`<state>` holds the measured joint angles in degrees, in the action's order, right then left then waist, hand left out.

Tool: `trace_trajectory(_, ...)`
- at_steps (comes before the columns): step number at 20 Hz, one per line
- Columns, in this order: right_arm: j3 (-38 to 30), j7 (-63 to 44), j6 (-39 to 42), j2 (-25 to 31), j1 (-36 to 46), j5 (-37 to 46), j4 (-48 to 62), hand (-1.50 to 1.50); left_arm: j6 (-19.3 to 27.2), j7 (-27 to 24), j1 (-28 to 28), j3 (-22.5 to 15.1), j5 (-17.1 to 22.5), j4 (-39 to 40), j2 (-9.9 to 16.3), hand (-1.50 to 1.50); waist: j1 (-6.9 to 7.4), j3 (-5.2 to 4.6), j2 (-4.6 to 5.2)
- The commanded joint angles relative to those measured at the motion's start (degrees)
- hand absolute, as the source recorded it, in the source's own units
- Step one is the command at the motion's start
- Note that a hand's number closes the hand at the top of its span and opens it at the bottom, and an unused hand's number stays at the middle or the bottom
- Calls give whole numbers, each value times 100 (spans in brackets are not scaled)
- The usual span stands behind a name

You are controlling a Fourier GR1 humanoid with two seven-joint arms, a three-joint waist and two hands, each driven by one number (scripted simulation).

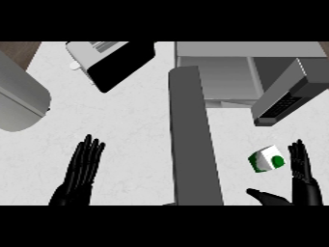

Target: Pick up the milk, place it into the microwave and close the microwave

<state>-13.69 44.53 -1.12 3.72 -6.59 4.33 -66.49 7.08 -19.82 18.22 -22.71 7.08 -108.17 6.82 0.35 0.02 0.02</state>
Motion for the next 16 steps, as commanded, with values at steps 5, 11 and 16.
trace_trajectory(5,-496,839,-414,371,1420,-13,2182,-150,-268,-481,163,221,182,335,46,-150,11,1,5)
trace_trajectory(11,-657,1391,-600,392,1703,-233,2879,150,-326,-131,507,319,237,-241,258,-150,5,2,0)
trace_trajectory(16,-982,1997,-948,816,2147,-73,4133,150,-785,-134,710,806,732,-582,693,-150,69,10,18)
